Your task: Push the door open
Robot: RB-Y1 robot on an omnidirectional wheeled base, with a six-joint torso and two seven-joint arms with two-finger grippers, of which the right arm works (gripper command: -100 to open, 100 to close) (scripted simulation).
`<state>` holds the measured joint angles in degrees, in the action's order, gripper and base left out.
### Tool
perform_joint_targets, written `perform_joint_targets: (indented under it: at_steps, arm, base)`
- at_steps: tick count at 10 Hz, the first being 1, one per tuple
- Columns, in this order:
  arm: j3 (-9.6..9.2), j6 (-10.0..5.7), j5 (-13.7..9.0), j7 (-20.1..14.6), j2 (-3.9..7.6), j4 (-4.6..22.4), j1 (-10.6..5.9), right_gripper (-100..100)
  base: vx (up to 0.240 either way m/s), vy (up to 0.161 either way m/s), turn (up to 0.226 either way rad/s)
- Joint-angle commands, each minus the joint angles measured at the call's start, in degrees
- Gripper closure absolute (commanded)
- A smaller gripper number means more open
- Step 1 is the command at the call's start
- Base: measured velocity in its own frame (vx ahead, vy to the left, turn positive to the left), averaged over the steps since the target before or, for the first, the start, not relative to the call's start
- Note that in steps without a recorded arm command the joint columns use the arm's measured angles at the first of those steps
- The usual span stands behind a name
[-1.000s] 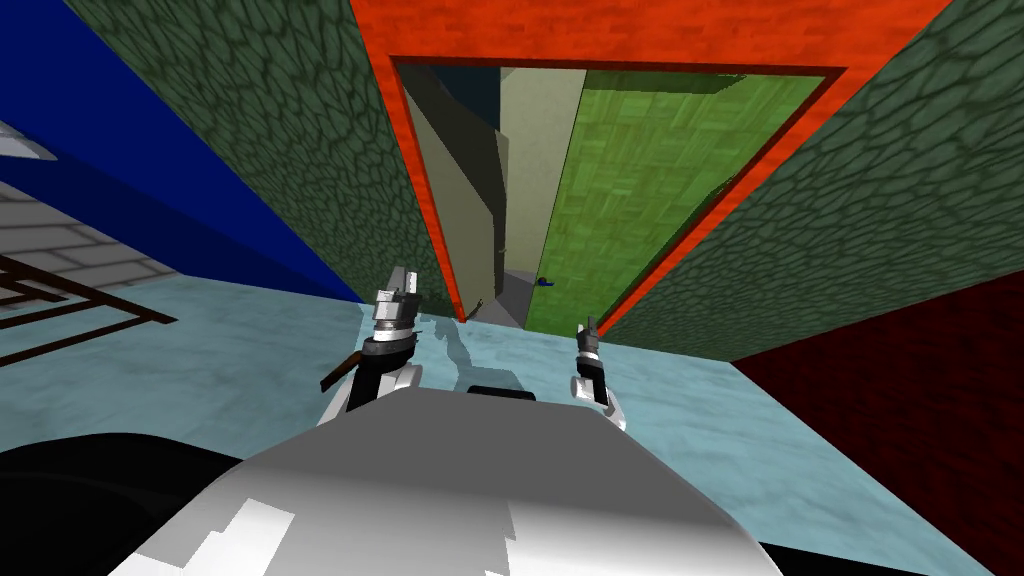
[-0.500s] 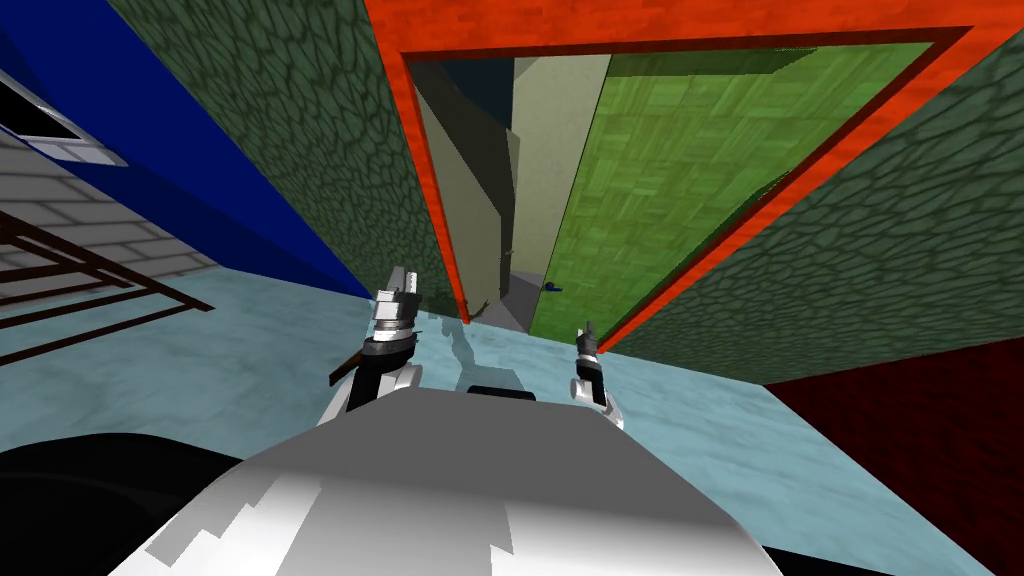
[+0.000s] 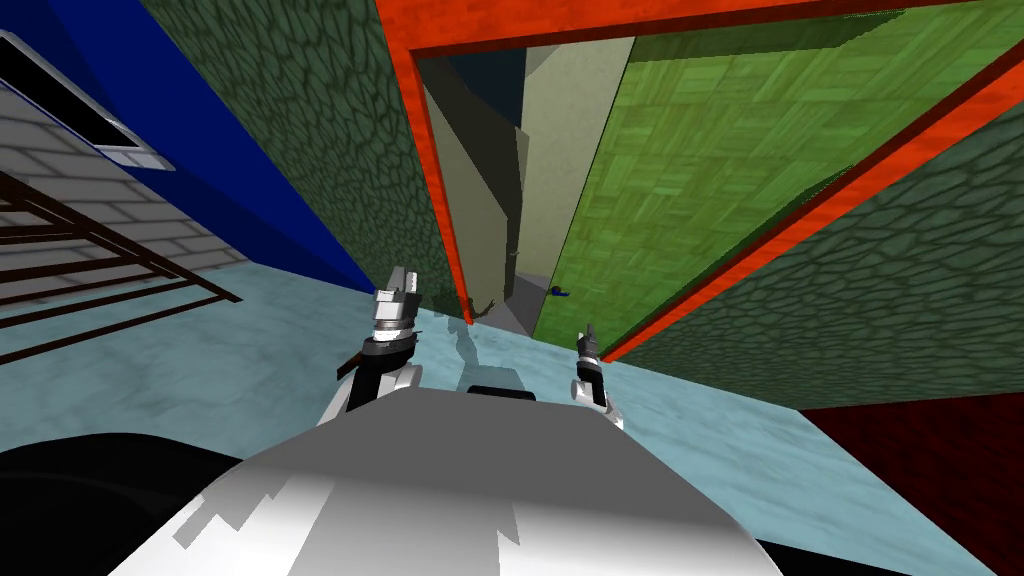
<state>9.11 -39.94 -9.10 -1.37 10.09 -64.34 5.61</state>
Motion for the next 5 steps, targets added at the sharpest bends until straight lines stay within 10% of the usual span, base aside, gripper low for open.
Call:
perform_joint_targets:
  at_steps: [1, 5]
  arm:
    - [0.30, -0.78, -0.3, -0.1, 0.23, 2.9, -1.01, -100]
    - [0.84, -1.94, -0.9, -0.4, 0.73, 7.8, -2.72, -100]
  base:
    - [0.102, -0.013, 0.112]
    - [0.081, -0.014, 0.091]
